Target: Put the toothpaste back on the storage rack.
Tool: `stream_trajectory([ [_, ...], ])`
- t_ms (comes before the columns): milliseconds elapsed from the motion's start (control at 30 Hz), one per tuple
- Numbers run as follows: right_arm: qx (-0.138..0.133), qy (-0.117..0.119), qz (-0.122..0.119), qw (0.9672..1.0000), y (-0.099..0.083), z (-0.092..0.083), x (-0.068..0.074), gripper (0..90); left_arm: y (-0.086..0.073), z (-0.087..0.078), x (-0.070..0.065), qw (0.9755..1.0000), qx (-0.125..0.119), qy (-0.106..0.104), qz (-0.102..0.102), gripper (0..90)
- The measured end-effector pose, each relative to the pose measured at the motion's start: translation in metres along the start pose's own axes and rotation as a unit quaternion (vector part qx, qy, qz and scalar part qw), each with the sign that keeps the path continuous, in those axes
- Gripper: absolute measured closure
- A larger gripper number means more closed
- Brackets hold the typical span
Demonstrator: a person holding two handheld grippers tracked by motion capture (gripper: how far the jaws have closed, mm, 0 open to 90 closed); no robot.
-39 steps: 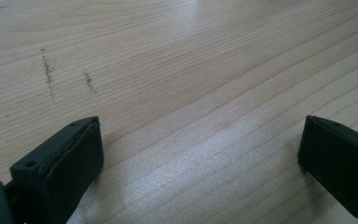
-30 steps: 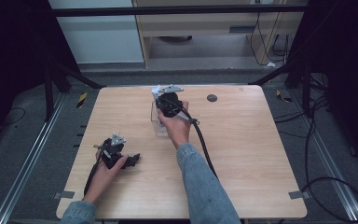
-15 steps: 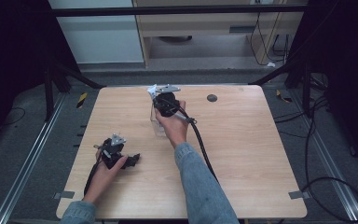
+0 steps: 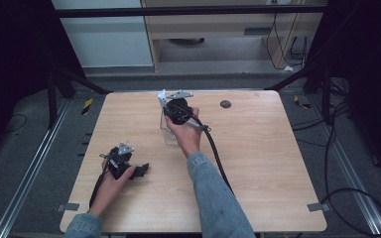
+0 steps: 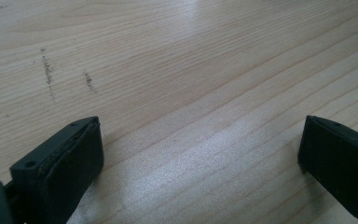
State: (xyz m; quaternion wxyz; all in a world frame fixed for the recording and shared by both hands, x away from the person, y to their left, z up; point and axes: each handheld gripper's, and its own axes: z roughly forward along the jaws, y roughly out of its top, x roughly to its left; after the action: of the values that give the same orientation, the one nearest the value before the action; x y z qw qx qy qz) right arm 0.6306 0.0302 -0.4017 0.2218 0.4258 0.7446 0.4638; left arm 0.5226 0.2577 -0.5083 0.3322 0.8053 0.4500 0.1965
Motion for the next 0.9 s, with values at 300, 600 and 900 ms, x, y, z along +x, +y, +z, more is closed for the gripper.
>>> stream_trajectory([
  [300,0.003,0.005,0.0,1.0,-0.0007,-0.0031,-0.0018,74.6,0.0,0.0,0.0,1.0,0.0,0.0,0.0,0.0],
  [600,0.004,0.006,0.001,1.0,0.0,-0.0049,-0.0025,74.6,0.0,0.0,0.0,1.0,0.0,0.0,0.0,0.0],
  [900,0.002,0.007,0.0,1.0,0.0008,-0.0069,-0.003,73.4,0.0,0.0,0.0,1.0,0.0,0.0,0.0,0.0],
])
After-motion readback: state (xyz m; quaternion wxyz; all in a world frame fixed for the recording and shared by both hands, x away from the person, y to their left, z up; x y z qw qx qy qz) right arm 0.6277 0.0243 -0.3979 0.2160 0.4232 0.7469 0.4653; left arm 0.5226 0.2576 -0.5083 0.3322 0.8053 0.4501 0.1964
